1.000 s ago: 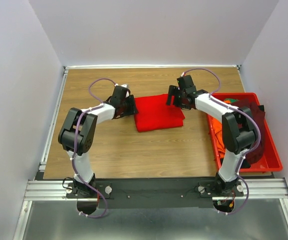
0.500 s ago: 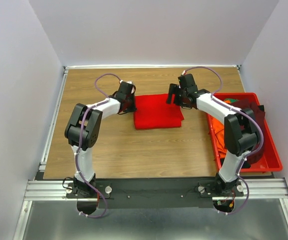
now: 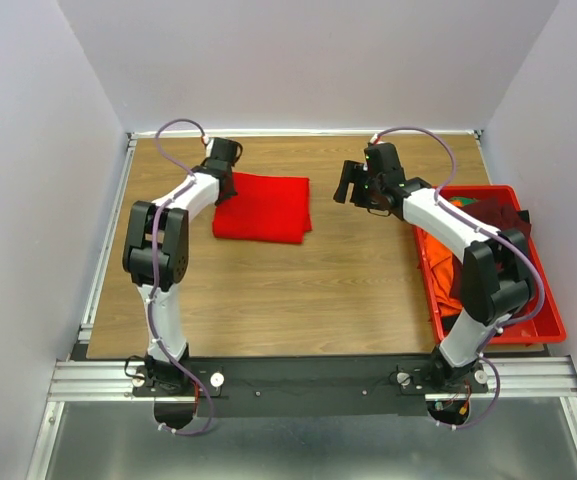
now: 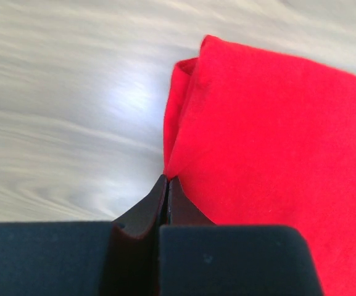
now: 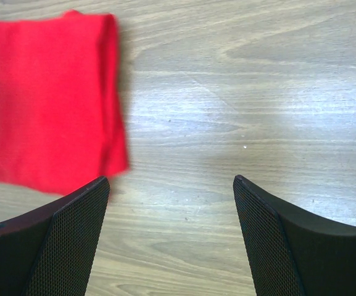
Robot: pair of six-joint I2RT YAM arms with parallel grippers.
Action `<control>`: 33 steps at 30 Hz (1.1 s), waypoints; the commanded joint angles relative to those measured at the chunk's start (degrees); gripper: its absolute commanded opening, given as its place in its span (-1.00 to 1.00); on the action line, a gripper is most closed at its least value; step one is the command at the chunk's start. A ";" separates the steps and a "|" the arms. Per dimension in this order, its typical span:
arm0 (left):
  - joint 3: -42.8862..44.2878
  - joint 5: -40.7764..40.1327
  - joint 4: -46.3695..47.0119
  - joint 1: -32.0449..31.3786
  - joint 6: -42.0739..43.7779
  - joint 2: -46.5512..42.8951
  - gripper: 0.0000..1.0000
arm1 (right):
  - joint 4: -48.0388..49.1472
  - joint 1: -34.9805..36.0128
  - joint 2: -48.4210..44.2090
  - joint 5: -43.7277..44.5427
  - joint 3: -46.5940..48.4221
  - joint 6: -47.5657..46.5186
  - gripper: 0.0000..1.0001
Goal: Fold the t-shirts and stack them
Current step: Neatly place the folded tshirt to the corner
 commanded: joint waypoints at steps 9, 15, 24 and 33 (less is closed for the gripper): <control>14.83 -8.61 -1.00 15.76 13.98 8.35 -1.00 | 0.66 0.00 -2.65 -4.41 -1.79 0.24 0.75; 27.66 -10.10 -0.38 19.12 18.80 16.52 -1.00 | 1.10 0.00 -3.61 -6.08 -2.23 0.33 0.74; 41.39 -11.24 -0.74 21.14 18.38 27.51 -1.00 | 2.07 0.09 -4.85 -7.84 -2.94 0.86 0.73; 41.22 -9.14 -0.73 25.97 15.39 27.08 -1.00 | 2.69 0.09 -6.17 -8.98 -3.37 1.03 0.73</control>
